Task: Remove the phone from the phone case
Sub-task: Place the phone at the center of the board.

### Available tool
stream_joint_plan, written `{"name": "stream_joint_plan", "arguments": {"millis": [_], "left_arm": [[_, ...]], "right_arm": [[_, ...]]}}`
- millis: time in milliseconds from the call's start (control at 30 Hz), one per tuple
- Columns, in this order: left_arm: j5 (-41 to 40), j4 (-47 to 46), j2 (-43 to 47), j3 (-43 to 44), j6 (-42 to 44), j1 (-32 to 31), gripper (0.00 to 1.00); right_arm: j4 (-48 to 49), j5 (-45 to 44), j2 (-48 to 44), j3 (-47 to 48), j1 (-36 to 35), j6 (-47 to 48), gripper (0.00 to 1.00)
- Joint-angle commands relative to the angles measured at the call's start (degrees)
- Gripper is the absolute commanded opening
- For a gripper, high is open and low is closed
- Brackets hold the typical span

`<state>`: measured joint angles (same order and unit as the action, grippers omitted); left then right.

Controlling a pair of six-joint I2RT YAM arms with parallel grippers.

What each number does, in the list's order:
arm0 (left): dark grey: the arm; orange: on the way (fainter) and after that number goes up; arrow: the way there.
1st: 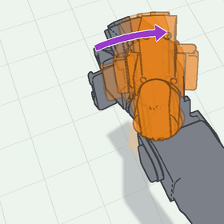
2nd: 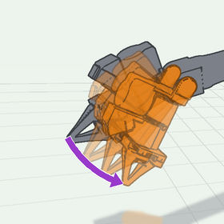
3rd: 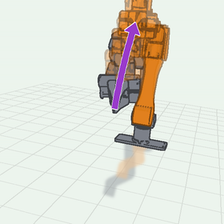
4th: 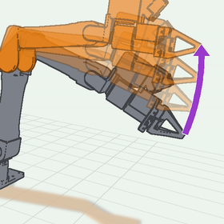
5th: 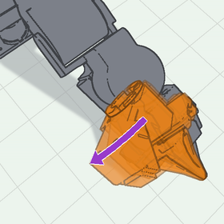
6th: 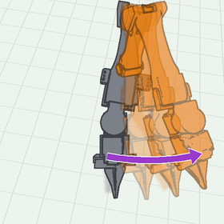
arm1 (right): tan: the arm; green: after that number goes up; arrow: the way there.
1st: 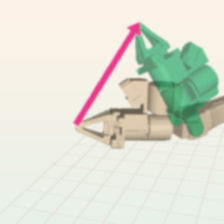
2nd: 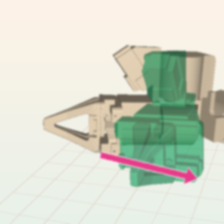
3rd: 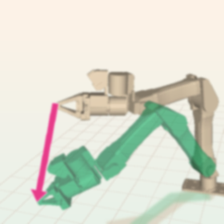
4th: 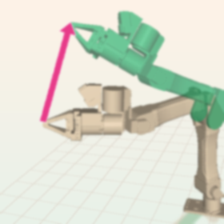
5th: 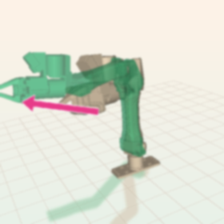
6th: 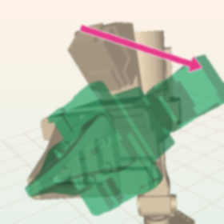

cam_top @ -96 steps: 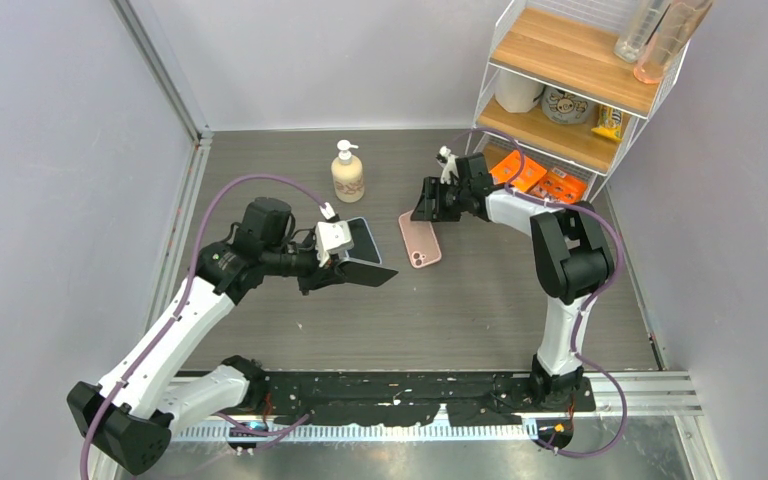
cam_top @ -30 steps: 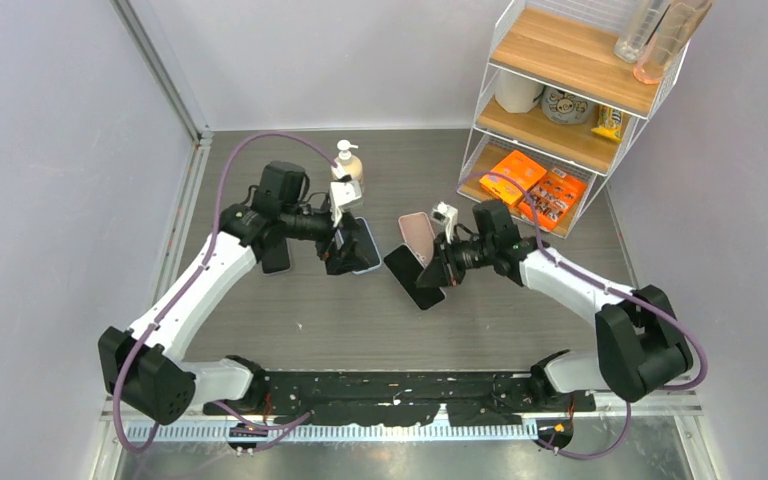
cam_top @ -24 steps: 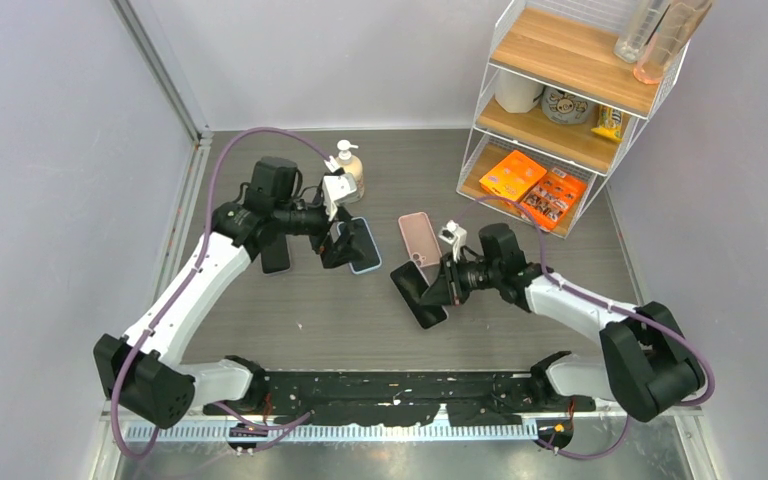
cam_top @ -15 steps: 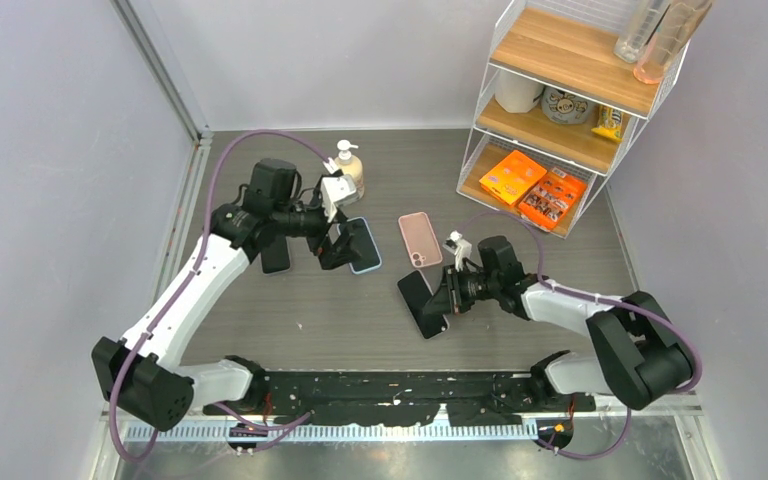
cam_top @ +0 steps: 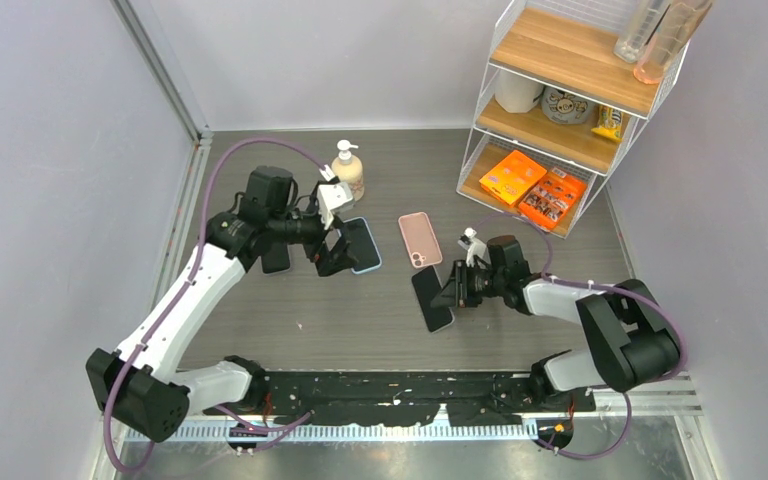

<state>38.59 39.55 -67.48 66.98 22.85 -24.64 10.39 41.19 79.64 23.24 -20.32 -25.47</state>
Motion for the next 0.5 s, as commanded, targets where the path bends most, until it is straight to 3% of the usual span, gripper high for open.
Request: {"name": "stream_joint_plan", "arguments": {"millis": [0, 100, 233, 400, 467], "left_arm": [[-0.3, -1.4, 1.7, -0.8, 0.4, 0.0, 1.00], [-0.4, -1.2, 2.0, -0.7, 0.6, 0.0, 1.00], [-0.4, -1.0, 2.4, -0.9, 0.5, 0.0, 1.00], [-0.6, -0.4, 2.7, -1.3, 0.9, 0.0, 1.00], [-0.7, -0.3, 2.9, -1.4, 1.1, 0.0, 0.99]], "right_arm": [[1.2, -3.9, 1.7, 0.8, 1.4, 2.1, 0.26], [0.7, -4.5, 2.4, 1.0, 2.3, 2.3, 0.31], [-0.2, -5.4, 2.4, 1.3, 3.1, 2.5, 0.46], [-1.1, -6.3, -1.1, 1.5, 3.9, 2.4, 0.68], [-1.9, -6.6, -3.5, 2.0, 4.0, 3.0, 0.83]]}}
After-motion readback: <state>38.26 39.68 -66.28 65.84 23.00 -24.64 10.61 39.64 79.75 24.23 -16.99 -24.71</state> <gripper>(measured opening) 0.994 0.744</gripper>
